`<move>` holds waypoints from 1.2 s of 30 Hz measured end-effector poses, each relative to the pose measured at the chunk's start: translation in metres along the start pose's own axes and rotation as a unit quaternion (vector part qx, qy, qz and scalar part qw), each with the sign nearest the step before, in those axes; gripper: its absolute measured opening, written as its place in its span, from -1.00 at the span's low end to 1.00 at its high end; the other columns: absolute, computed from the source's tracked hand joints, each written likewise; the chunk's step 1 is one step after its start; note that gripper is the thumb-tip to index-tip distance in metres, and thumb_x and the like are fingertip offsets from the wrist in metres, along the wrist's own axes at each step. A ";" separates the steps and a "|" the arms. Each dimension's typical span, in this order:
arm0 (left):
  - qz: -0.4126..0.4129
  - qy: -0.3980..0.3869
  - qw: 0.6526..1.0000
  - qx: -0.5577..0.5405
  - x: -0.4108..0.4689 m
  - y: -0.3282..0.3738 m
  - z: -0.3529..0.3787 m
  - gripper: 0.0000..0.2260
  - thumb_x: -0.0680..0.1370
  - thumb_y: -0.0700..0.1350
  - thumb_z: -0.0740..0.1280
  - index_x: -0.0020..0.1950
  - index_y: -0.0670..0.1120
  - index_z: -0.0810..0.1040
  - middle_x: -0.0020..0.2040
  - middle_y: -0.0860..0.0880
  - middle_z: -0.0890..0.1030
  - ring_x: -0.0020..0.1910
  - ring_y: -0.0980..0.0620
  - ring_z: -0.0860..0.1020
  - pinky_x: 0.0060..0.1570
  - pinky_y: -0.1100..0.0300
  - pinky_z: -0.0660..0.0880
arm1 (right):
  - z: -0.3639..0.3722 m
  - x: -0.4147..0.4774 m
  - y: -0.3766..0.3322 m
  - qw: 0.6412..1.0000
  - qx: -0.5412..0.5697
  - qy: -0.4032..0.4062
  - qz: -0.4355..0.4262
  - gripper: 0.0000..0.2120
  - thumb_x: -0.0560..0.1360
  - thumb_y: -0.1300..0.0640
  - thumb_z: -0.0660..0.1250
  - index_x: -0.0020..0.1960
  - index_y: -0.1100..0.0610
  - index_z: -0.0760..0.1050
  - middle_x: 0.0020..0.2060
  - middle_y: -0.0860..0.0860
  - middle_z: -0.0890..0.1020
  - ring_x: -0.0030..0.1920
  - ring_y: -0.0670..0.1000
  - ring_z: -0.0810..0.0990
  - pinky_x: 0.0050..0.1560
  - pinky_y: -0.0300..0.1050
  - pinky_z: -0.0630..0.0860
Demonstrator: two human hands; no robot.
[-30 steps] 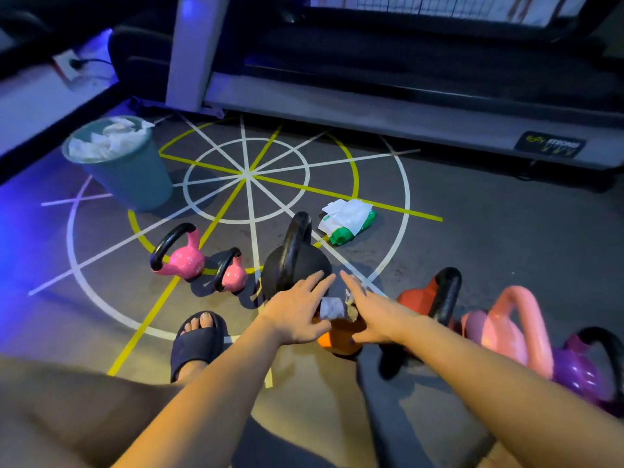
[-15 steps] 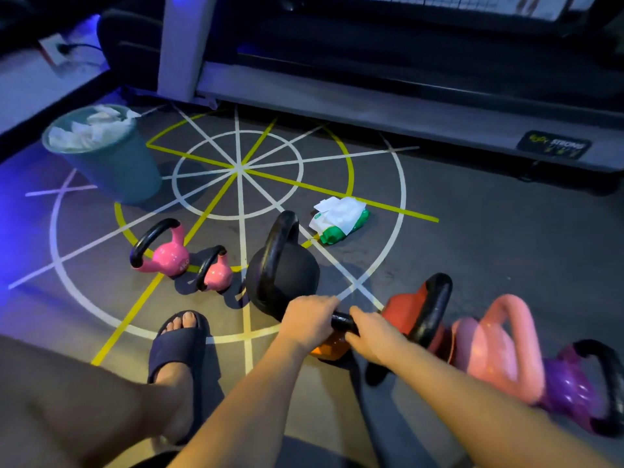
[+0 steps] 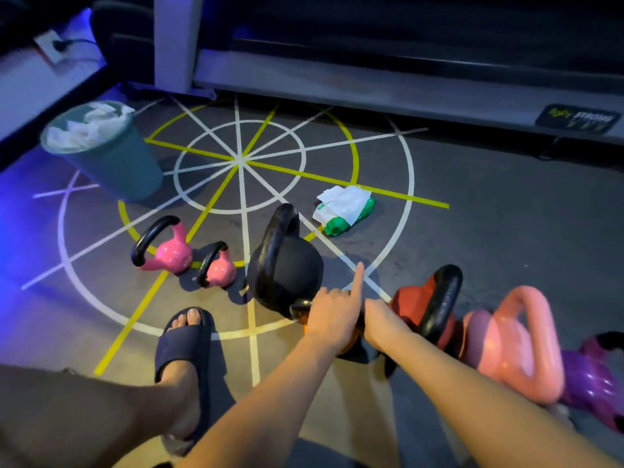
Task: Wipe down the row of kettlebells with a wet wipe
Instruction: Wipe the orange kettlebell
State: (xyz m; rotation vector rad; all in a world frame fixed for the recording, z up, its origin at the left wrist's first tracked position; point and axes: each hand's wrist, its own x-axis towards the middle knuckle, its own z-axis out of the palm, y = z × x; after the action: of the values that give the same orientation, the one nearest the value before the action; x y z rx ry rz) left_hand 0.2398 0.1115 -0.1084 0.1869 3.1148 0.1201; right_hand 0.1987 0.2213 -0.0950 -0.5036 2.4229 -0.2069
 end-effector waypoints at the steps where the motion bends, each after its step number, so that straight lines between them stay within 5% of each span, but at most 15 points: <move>1: -0.002 -0.004 1.000 -0.019 0.000 -0.008 -0.001 -0.19 0.55 -0.25 0.29 0.67 -0.08 -0.13 -0.14 -0.04 0.65 -0.20 -0.12 0.61 -0.22 0.03 0.39 | -0.002 0.000 0.000 1.000 0.008 0.000 -0.003 -0.77 0.49 0.37 0.25 0.05 0.10 0.47 -0.19 0.03 0.53 -0.06 0.11 0.62 -0.14 -0.06 0.51; 6: -0.216 -0.053 0.951 -0.214 -0.022 -0.053 -0.011 -0.32 0.55 -0.17 0.35 0.60 0.09 0.13 0.04 -0.04 0.67 0.05 -0.10 0.64 0.07 0.01 0.55 | -0.013 -0.001 0.003 0.999 0.030 0.015 -0.041 -0.69 0.47 0.31 0.28 0.12 -0.02 0.48 -0.02 0.05 0.61 0.02 0.11 0.61 0.07 0.03 0.56; 8: -0.260 -0.037 0.945 -0.195 -0.024 -0.040 -0.010 -0.34 0.55 -0.13 0.37 0.59 0.07 0.16 0.09 -0.04 0.66 0.10 -0.10 0.63 0.11 0.02 0.55 | -0.016 0.001 0.001 0.998 0.039 0.025 -0.036 -0.67 0.47 0.34 0.25 0.12 -0.01 0.51 -0.03 0.05 0.61 0.02 0.11 0.61 0.08 0.02 0.56; 12: -0.149 -0.022 0.983 -0.108 -0.018 0.001 -0.008 -0.25 0.57 -0.08 0.34 0.66 0.02 0.00 0.15 -0.09 0.62 0.12 -0.15 0.59 0.05 -0.03 0.48 | -0.024 0.005 -0.006 0.999 0.032 0.008 -0.037 -0.60 0.48 0.35 0.26 0.24 0.03 0.54 0.07 0.10 0.64 0.11 0.12 0.63 0.14 0.01 0.54; 15: -0.164 -0.050 0.975 -0.141 -0.016 -0.020 -0.007 -0.27 0.59 -0.07 0.34 0.65 0.07 -0.01 0.00 -0.03 0.66 -0.04 -0.08 0.64 -0.04 0.01 0.56 | -0.026 0.006 -0.011 0.999 0.014 0.002 -0.030 -0.66 0.51 0.33 0.25 0.22 0.07 0.53 0.04 0.10 0.62 0.10 0.14 0.61 0.08 -0.06 0.52; 19: -0.275 0.001 0.903 -0.329 -0.045 -0.046 0.011 -0.49 0.51 -0.07 0.47 0.42 0.12 0.40 0.07 0.08 0.66 0.09 0.08 0.63 0.15 0.17 0.54 | -0.026 0.010 -0.017 1.000 0.024 -0.002 -0.019 -0.75 0.54 0.23 0.27 0.17 0.01 0.53 -0.05 0.06 0.59 -0.06 0.08 0.58 -0.06 -0.15 0.44; 22: -0.336 0.080 0.857 -0.383 -0.056 -0.035 0.014 -0.65 0.50 -0.12 0.48 0.22 0.13 0.51 0.01 0.17 0.62 0.09 0.14 0.59 0.15 0.19 0.53 | -0.024 0.012 -0.020 1.000 0.022 -0.007 0.000 -0.84 0.56 0.17 0.27 0.12 0.02 0.53 -0.03 0.08 0.61 -0.07 0.06 0.60 -0.03 -0.12 0.53; 25: -0.278 0.046 0.917 -0.282 -0.039 -0.033 0.009 -0.59 0.55 -0.09 0.41 0.37 0.13 0.41 0.07 0.08 0.65 0.09 0.04 0.62 0.11 0.10 0.55 | -0.025 0.016 -0.018 1.000 0.013 0.004 0.009 -0.87 0.53 0.22 0.28 0.02 0.04 0.54 -0.03 0.10 0.62 0.01 0.14 0.63 0.09 -0.03 0.56; 29: -0.189 -0.011 0.970 -0.153 -0.014 -0.020 -0.004 -0.29 0.60 -0.10 0.30 0.66 -0.04 0.00 -0.10 -0.07 0.67 -0.15 -0.10 0.65 -0.11 -0.01 0.61 | -0.028 0.018 -0.020 1.000 0.007 -0.001 0.020 -0.71 0.54 0.31 0.25 0.23 0.16 0.54 0.14 0.16 0.59 0.18 0.18 0.58 0.17 -0.08 0.45; 32: -0.165 0.020 0.975 -0.147 -0.020 -0.027 0.005 -0.37 0.60 -0.11 0.31 0.64 -0.02 0.15 -0.02 -0.07 0.68 -0.07 -0.09 0.65 -0.05 -0.01 0.61 | -0.025 0.015 -0.021 1.000 -0.012 0.005 0.016 -0.75 0.49 0.34 0.27 0.06 0.06 0.55 0.00 0.11 0.59 0.09 0.18 0.61 0.09 -0.06 0.51; 34: -0.245 0.045 0.938 -0.240 -0.039 -0.037 0.019 -0.45 0.57 -0.17 0.38 0.54 0.05 0.36 0.16 0.00 0.67 0.14 -0.03 0.63 0.18 0.02 0.57 | -0.024 0.015 -0.022 1.000 0.000 0.010 0.019 -0.80 0.49 0.29 0.28 -0.11 -0.02 0.48 -0.14 0.04 0.56 -0.02 0.14 0.61 0.02 -0.06 0.54; 36: -0.364 0.093 0.832 -0.408 -0.056 -0.035 0.031 -0.60 0.53 -0.23 0.43 0.29 0.13 0.54 0.11 0.08 0.67 0.12 0.02 0.63 0.20 -0.01 0.58 | -0.026 0.014 -0.023 1.000 0.008 0.012 0.021 -0.81 0.51 0.25 0.26 -0.16 -0.03 0.46 -0.21 0.01 0.53 -0.09 0.12 0.59 -0.01 -0.08 0.54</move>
State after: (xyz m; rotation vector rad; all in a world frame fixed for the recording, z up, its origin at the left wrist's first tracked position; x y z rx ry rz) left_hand 0.2916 0.0727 -0.1415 -1.0384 2.7101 1.4289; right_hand 0.1796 0.1950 -0.0769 -0.4462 2.4501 -0.2144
